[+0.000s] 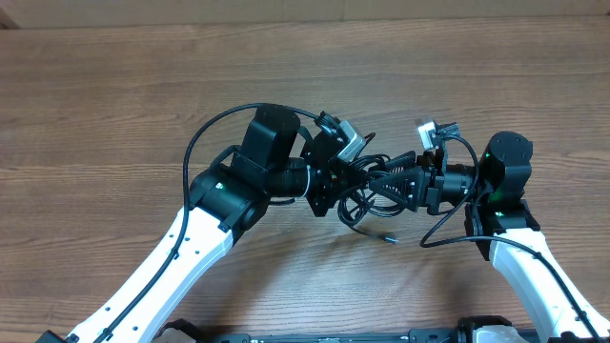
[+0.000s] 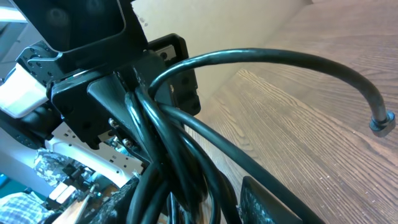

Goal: Untangle cables

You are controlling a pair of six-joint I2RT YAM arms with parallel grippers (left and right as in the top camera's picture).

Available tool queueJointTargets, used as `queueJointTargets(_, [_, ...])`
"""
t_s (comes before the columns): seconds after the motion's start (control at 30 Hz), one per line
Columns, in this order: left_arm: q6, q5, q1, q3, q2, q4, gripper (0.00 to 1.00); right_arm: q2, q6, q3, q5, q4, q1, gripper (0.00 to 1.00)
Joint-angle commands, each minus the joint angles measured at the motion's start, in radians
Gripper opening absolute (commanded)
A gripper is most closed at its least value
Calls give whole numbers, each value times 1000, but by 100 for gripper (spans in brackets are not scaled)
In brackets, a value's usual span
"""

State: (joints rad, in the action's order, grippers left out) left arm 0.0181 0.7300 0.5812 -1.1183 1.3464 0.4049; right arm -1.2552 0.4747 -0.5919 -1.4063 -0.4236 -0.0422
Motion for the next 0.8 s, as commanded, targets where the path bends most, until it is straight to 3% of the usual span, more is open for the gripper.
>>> queueJointTargets(0.0, [-48, 44, 10, -23, -6, 17, 4, 0, 0, 2, 12, -21, -7, 45])
queueJointTargets(0.13, [-58, 44, 10, -23, -6, 56, 4, 0, 0, 3, 13, -36, -7, 45])
queueJointTargets(0.47, [-56, 19, 8, -23, -6, 63, 4, 0, 2, 3, 13, -46, -7, 6])
queueJointTargets(0.63, [-56, 19, 8, -23, -5, 64, 7, 0, 16, 3, 13, -46, -7, 4])
queueJointTargets(0.7, [-56, 21, 8, -23, -5, 63, 21, 0, 16, 3, 13, -46, -7, 4])
queueJointTargets(0.77, [-56, 22, 8, -23, -6, 63, 74, 0, 16, 3, 18, -47, -7, 4])
